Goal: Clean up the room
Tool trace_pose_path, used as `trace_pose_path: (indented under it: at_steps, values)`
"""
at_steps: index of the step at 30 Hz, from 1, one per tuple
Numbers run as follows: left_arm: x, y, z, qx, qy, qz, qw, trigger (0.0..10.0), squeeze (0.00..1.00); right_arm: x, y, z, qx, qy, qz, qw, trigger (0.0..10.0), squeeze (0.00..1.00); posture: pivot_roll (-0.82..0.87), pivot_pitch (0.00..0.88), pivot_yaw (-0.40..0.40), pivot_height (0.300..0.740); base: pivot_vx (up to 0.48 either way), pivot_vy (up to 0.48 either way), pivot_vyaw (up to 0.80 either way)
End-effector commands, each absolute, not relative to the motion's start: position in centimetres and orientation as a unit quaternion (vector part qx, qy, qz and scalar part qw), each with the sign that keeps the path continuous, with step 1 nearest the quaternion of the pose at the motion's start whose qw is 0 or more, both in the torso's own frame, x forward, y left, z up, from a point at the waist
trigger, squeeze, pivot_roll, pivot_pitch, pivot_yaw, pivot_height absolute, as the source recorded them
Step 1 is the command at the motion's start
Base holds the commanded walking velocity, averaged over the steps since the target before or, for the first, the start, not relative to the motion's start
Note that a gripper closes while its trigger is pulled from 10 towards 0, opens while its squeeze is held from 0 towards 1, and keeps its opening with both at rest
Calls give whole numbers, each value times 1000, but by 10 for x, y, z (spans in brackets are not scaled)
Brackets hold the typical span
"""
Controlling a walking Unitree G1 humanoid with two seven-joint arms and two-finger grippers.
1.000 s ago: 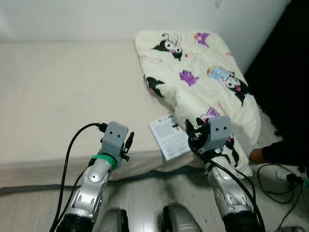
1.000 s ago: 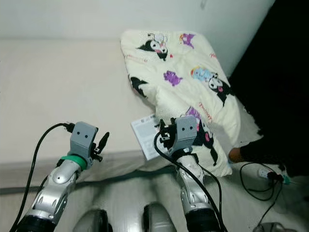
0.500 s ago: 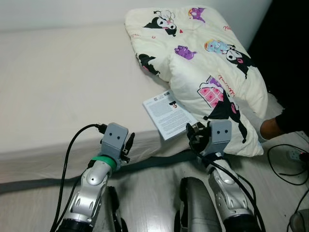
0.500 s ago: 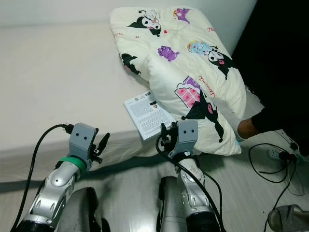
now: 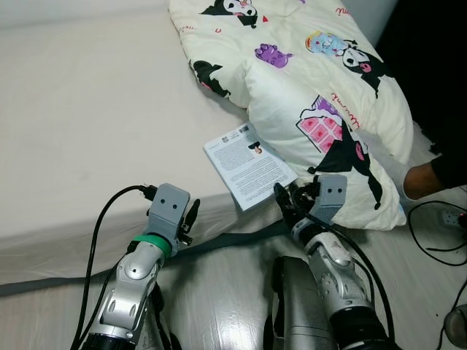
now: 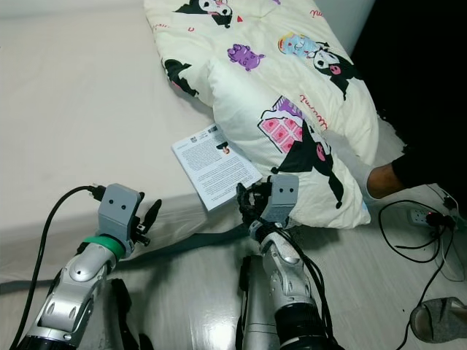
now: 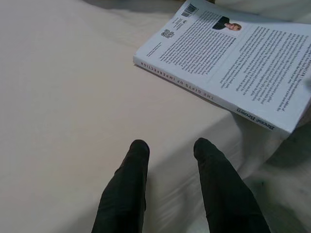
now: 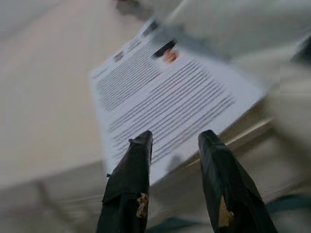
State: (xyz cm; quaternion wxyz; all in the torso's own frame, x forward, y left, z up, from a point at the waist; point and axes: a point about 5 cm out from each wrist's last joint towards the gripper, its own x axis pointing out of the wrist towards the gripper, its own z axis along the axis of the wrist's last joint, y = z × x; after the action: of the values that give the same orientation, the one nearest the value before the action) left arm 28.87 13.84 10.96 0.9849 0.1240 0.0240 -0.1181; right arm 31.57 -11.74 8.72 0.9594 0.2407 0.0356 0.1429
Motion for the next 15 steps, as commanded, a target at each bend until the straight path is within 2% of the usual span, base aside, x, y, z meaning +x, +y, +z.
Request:
trace_pose_path:
  at_steps: [1,2,3,5,6,8,9,10,12,15]
  values:
    - [287,138,109,124,30,-119,985,10000,0,306,-112,78,328,61,153,930,10000,0,-78,155,46,500,0,0,0]
    - [287,138,109,124,30,-119,985,10000,0,306,-112,78,328,61,153,930,10000,0,-78,155,46,500,0,0,0]
    - [287,138,110,124,29,-118,985,10000,0,301,-110,76,373,61,140,915,10000,0,-78,158,43,500,0,0,0]
    - [287,138,110,124,29,-118,985,10000,0,301,-110,76,373,61,140,915,10000,0,-78,158,43,500,0,0,0]
    - [287,138,110,123,30,-117,985,10000,0,298,-111,73,414,59,114,901,10000,0,-83,159,44,500,0,0,0]
    - [287,138,110,123,30,-117,985,10000,0,298,-111,73,414,59,114,901,10000,0,-83,159,44,500,0,0,0]
    - [287,138,109,123,32,-118,985,10000,0,296,-114,68,452,60,78,887,10000,1000,-85,163,48,500,0,0,0]
    - [287,138,109,123,32,-118,985,10000,0,296,-114,68,452,60,78,887,10000,1000,-85,163,48,500,0,0,0]
    - [285,137,110,124,33,-124,984,10000,0,293,-126,53,496,73,7,865,10000,1000,-82,184,62,500,0,0,0]
    - [285,137,111,125,34,-126,983,10000,0,293,-130,49,510,77,-13,857,10000,1000,-79,187,64,500,0,0,0]
